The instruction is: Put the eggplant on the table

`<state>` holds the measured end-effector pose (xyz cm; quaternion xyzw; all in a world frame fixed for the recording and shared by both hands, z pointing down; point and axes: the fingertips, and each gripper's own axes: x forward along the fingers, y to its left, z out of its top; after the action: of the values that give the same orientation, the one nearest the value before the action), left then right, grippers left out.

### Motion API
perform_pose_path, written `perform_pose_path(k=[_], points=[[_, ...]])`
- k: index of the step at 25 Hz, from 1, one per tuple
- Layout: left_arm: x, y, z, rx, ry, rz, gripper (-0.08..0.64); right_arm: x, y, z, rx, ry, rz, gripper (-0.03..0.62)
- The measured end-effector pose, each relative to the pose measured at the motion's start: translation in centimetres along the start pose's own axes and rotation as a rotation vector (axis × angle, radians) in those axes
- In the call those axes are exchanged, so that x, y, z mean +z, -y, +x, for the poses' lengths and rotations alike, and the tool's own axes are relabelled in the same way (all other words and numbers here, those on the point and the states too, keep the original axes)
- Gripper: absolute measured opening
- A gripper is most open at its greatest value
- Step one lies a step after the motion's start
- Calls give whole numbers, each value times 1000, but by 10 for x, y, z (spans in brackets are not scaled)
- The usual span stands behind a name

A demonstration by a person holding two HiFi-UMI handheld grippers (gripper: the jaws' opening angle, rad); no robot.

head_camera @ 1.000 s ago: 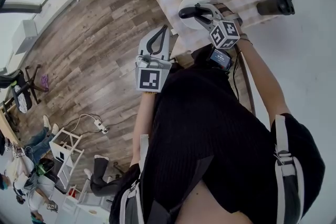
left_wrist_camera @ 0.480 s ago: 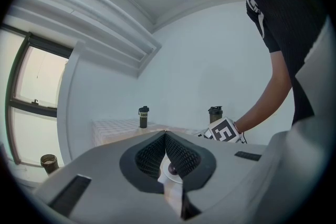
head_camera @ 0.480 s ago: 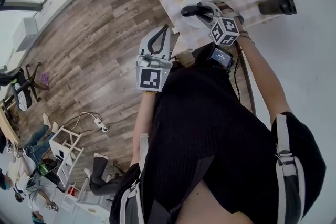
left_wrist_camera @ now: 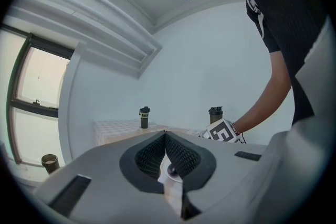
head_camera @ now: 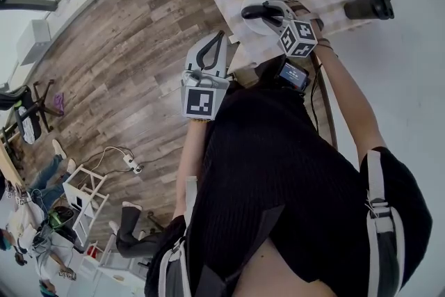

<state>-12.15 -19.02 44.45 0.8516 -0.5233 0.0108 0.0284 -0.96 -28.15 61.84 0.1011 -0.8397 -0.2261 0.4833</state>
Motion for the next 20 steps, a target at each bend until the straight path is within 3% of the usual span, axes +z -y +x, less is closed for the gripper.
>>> perform_pose_path(k=[20], points=[[4,4,0,-9,20,-34,-11,-2,-1,2,27,5,68,186]])
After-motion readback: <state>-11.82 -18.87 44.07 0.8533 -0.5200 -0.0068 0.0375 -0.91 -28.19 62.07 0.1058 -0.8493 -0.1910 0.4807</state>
